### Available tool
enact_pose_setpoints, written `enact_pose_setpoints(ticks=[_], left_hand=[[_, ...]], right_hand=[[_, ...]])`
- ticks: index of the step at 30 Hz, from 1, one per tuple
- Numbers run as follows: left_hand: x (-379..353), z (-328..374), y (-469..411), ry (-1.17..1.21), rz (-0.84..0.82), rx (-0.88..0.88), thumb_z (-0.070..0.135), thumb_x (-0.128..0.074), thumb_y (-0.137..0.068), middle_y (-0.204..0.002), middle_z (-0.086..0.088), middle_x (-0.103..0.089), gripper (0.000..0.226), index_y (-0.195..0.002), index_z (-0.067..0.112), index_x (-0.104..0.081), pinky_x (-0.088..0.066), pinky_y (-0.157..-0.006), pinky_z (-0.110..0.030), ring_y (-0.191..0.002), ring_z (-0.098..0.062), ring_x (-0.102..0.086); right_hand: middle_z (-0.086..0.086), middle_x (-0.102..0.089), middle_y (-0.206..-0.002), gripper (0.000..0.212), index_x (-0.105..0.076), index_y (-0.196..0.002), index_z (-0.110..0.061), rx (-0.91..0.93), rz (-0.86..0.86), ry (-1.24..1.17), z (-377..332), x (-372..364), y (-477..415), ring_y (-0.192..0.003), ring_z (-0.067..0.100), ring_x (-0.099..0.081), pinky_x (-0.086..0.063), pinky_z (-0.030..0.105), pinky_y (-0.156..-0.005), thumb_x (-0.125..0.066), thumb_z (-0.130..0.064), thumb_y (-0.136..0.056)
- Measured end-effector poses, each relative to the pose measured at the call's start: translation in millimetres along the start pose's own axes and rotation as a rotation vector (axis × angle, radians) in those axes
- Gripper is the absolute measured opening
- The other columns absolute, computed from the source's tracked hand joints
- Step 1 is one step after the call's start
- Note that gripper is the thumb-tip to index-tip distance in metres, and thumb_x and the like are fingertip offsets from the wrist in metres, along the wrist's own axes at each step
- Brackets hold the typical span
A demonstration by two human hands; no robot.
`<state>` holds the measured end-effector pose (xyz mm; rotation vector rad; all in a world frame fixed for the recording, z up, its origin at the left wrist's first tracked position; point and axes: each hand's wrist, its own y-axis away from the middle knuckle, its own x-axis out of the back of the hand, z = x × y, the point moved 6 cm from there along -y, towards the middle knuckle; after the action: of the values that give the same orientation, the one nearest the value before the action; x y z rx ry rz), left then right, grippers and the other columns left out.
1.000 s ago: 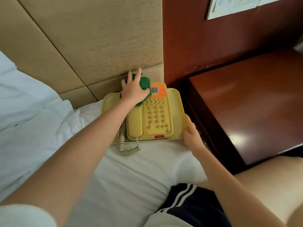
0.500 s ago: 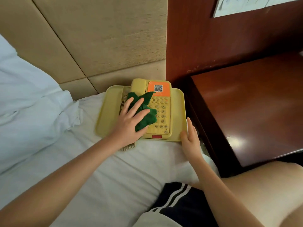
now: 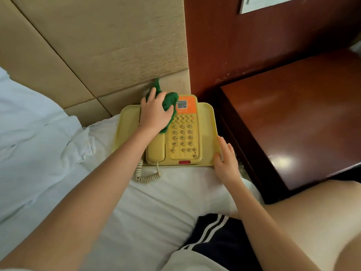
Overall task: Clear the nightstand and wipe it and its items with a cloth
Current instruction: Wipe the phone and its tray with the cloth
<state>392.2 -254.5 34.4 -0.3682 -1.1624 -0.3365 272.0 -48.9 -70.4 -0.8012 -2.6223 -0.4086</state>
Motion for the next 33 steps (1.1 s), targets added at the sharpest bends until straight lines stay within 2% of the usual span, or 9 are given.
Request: enact_pose_setpoints(ticks=[6, 9, 11, 15, 18, 22, 26, 30, 33], left_hand=[[10.1, -6.5, 82.0, 0.166, 0.159, -0.103, 0.024, -0.06, -0.091, -0.148, -0.014, -0.034, 0.039, -0.128, 0.012, -0.055, -0.032, -0.102, -0.03, -0.131, -0.029, -0.037], [26.4, -10.3, 86.9, 0.02, 0.146, -0.242, 0.021, -0.064, -0.088, -0.121, -0.018, -0.056, 0.03, -0.113, 0.004, -0.062, -0.045, -0.082, -0.03, -0.104, -0.033, -0.057], [44.2, -14.3, 71.2, -0.021, 0.152, -0.221, 0.022, -0.062, -0.089, -0.103, -0.015, -0.06, 0.026, -0.107, 0.003, -0.061, -0.042, -0.068, -0.028, -0.088, -0.03, -0.06], [69.8, 10.2, 37.5, 0.105, 0.277, -0.196, 0.019, -0.059, -0.091, -0.117, -0.011, -0.059, 0.031, -0.118, 0.003, -0.058, -0.038, -0.085, -0.023, -0.105, -0.021, -0.055], [40.7, 49.2, 7.8, 0.116, 0.172, -0.292, 0.018, -0.06, -0.091, -0.118, -0.006, -0.058, 0.029, -0.117, 0.006, -0.058, -0.042, -0.091, -0.024, -0.107, -0.019, -0.054], [-33.3, 59.3, -16.4, -0.127, -0.012, -0.242, 0.032, -0.052, -0.094, -0.13, -0.005, -0.053, 0.033, -0.121, 0.014, -0.055, -0.043, -0.095, -0.041, -0.119, -0.027, -0.046], [-51.6, 59.6, -9.2, -0.143, 0.088, -0.174, 0.041, -0.045, -0.096, -0.14, -0.006, -0.049, 0.038, -0.123, 0.017, -0.058, -0.032, -0.1, -0.044, -0.133, -0.03, -0.035], [-50.5, 56.0, 22.2, -0.011, 0.111, -0.231, 0.041, -0.048, -0.094, -0.135, -0.01, -0.054, 0.037, -0.111, 0.013, -0.065, -0.025, -0.108, -0.049, -0.132, -0.032, -0.04], [-52.9, 54.6, 70.8, -0.057, 0.068, -0.31, 0.047, -0.039, -0.093, -0.138, -0.01, -0.052, 0.047, -0.119, 0.017, -0.063, -0.025, -0.108, -0.048, -0.131, -0.031, -0.041]], right_hand=[[-0.007, -0.027, -0.153, 0.062, -0.026, -0.147, -0.028, 0.017, -0.021, -0.028, 2.6, 0.2, -0.6, -0.145, 0.022, -0.009, -0.012, 0.046, -0.117, -0.035, 0.0, -0.093], [-0.014, -0.032, -0.145, 0.061, -0.028, -0.147, -0.026, 0.043, -0.034, -0.042, -3.7, 2.1, 1.6, -0.144, 0.019, -0.011, -0.011, 0.041, -0.118, -0.033, 0.002, -0.093], [-0.012, -0.04, -0.137, 0.06, -0.032, -0.145, -0.021, 0.086, -0.031, -0.053, -12.8, 5.0, 4.5, -0.136, 0.012, -0.019, -0.015, 0.034, -0.114, -0.034, 0.006, -0.092], [0.013, -0.047, -0.136, 0.056, -0.039, -0.14, -0.011, 0.14, -0.019, -0.039, -22.3, 7.7, 7.5, -0.115, 0.017, -0.024, -0.025, 0.031, -0.095, -0.035, 0.011, -0.089], [0.01, -0.049, -0.134, 0.054, -0.04, -0.14, -0.011, 0.142, -0.02, -0.042, -19.3, 7.6, 7.9, -0.115, 0.016, -0.026, -0.026, 0.031, -0.095, -0.035, 0.009, -0.091], [-0.003, -0.044, -0.134, 0.05, -0.036, -0.143, -0.016, 0.086, -0.024, 0.016, -6.1, 2.1, 5.0, -0.131, 0.019, -0.029, -0.025, 0.029, -0.101, -0.035, -0.001, -0.095], [-0.003, -0.029, -0.153, 0.051, -0.029, -0.147, -0.023, 0.029, -0.048, 0.062, 3.9, -3.3, 3.0, -0.144, 0.02, -0.014, -0.016, 0.042, -0.116, -0.032, -0.007, -0.098], [0.0, -0.032, -0.151, 0.051, -0.033, -0.145, -0.02, 0.05, -0.036, 0.082, -0.3, -1.7, 3.9, -0.141, 0.022, -0.023, -0.022, 0.046, -0.113, -0.033, -0.007, -0.096], [0.001, -0.037, -0.148, 0.053, -0.038, -0.143, -0.018, 0.067, -0.026, 0.101, -0.4, -2.9, 3.8, -0.139, 0.022, -0.027, -0.025, 0.045, -0.111, -0.028, -0.02, -0.091]])
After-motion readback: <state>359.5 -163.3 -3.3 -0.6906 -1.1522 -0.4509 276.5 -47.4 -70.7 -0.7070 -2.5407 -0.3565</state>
